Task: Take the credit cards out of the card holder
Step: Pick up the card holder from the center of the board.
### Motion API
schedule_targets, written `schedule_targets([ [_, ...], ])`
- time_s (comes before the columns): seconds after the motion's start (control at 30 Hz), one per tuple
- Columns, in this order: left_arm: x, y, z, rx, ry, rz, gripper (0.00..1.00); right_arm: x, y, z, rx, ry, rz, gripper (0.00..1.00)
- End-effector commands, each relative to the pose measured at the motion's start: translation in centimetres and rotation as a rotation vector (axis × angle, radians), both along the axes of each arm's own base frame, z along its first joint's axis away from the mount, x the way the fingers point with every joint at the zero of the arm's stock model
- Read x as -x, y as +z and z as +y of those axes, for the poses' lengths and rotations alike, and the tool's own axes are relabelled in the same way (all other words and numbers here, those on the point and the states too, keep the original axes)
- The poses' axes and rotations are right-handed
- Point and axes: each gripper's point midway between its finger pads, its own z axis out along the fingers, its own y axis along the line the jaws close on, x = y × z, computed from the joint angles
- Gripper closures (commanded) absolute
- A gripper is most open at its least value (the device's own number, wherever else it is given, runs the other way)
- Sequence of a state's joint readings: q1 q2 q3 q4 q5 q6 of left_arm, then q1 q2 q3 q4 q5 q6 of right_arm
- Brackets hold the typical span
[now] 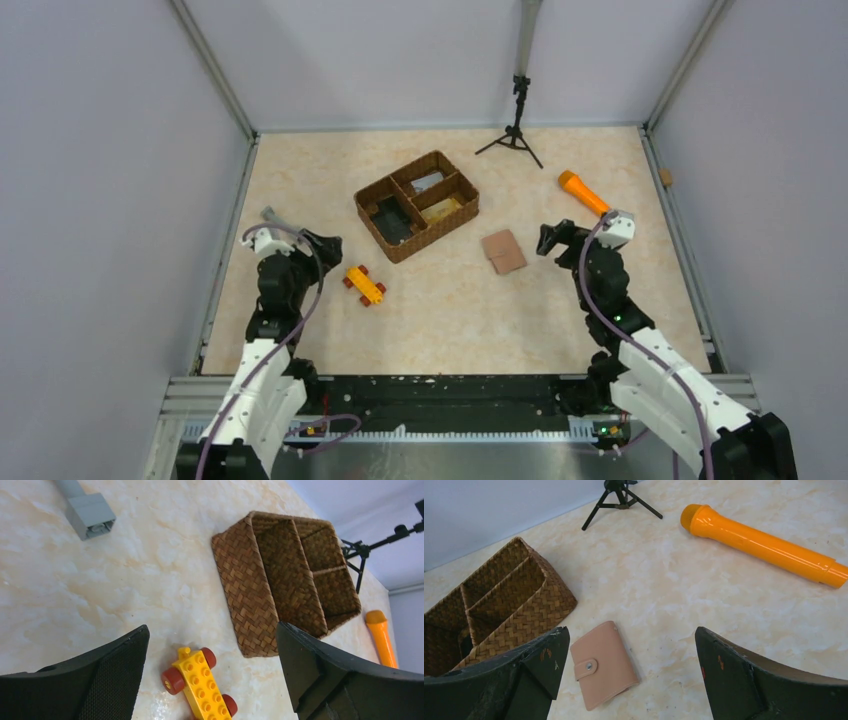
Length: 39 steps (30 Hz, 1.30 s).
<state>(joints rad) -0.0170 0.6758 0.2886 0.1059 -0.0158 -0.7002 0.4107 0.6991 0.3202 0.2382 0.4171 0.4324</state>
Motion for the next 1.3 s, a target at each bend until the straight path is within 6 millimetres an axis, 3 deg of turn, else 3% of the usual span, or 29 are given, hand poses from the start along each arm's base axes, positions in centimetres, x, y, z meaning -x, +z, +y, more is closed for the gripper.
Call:
schedule_targets([
  [0.0, 0.1, 1.3, -1.7, 0.012, -0.100, -0.069, 0.01, -0.6, 0.1, 0.7, -0.039, 0.010, -0.016, 0.01],
  [0.13, 0.3, 1.6, -3.7, 0.003, -0.225, -0.124, 0.01, -0.7, -1.4, 2.6, -0.051, 0.109, -0.033, 0.06],
  [0.33, 0.0, 1.2, -6.1, -0.009, -0.342, -0.112, 0.01, -1.6, -3.4, 2.9, -0.013, 0.103, 0.076, 0.07],
  [0.5, 0.6, 1.9, -10.2, -0.104, -0.475, -0.151, 0.01, -2.5, -5.8, 4.4, 0.015, 0.152, 0.207, 0.16],
  [0.63, 0.9, 1.6, -13.3, -0.165, -0.571, -0.135, 0.01, -3.1, -8.8, 5.4, 0.047, 0.189, 0.365, 0.23],
  [0.83, 1.4, 0.5, -17.4, -0.209, -0.738, -0.096, 0.05, -3.7, -12.0, 6.5, -0.090, 0.309, 0.494, 0.32],
  [1.03, 1.8, -0.4, -19.2, -0.243, -0.804, -0.062, 0.05, -3.3, -13.4, 7.6, -0.171, 0.389, 0.546, 0.33],
  [1.2, 1.8, -1.1, -19.9, -0.251, -0.824, -0.038, 0.06, -2.9, -13.9, 9.0, -0.254, 0.467, 0.557, 0.44],
  [1.27, 1.6, -1.4, -20.1, -0.248, -0.821, -0.029, 0.06, -2.9, -14.3, 9.5, -0.269, 0.494, 0.570, 0.54],
])
